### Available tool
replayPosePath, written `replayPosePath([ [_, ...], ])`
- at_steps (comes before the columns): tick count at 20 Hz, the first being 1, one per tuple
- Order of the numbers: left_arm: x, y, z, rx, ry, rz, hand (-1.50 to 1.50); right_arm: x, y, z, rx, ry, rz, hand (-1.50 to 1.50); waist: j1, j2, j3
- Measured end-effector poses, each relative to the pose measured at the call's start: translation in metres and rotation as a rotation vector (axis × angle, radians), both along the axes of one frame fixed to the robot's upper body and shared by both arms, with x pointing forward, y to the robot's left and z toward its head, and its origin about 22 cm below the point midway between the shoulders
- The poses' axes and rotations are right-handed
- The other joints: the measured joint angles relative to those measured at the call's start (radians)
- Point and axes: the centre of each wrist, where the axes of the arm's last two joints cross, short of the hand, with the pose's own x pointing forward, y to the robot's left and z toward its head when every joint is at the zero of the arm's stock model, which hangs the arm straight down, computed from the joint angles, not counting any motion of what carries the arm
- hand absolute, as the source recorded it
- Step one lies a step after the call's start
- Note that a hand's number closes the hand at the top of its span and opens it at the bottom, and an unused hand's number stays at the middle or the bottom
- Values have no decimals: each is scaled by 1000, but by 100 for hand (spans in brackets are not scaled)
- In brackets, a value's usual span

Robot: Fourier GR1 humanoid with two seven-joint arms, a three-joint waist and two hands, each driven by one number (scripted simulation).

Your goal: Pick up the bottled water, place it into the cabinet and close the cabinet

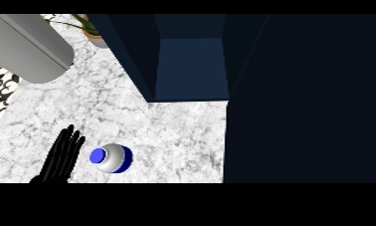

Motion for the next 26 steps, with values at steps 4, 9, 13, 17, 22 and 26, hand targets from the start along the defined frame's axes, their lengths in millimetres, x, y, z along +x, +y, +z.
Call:
replayPosePath([
  [4, 13, 6, -19, 12, 31, 20, -150, -5, -6, -1, -13, -5, 3, -150, -2, 0, 0],
  [9, 27, 11, -42, 13, 73, 22, -150, -11, -9, -4, -5, -3, 10, -150, -3, 0, 0],
  [13, 34, 13, -62, 3, 101, 19, -150, -16, -9, -6, 8, -3, 21, -150, -3, 0, 0],
  [17, 40, 16, -83, 15, 120, 43, -150, -21, -11, -7, 10, 7, 36, -150, -4, 1, -1],
  [22, 40, 11, -112, -11, 122, 66, -150, -25, -12, -9, 25, 8, 38, -150, -1, 1, -1],
  [26, 39, 15, -130, -75, 120, 63, -150, -29, -15, -10, 29, 8, 39, -150, -1, 1, -1],
])
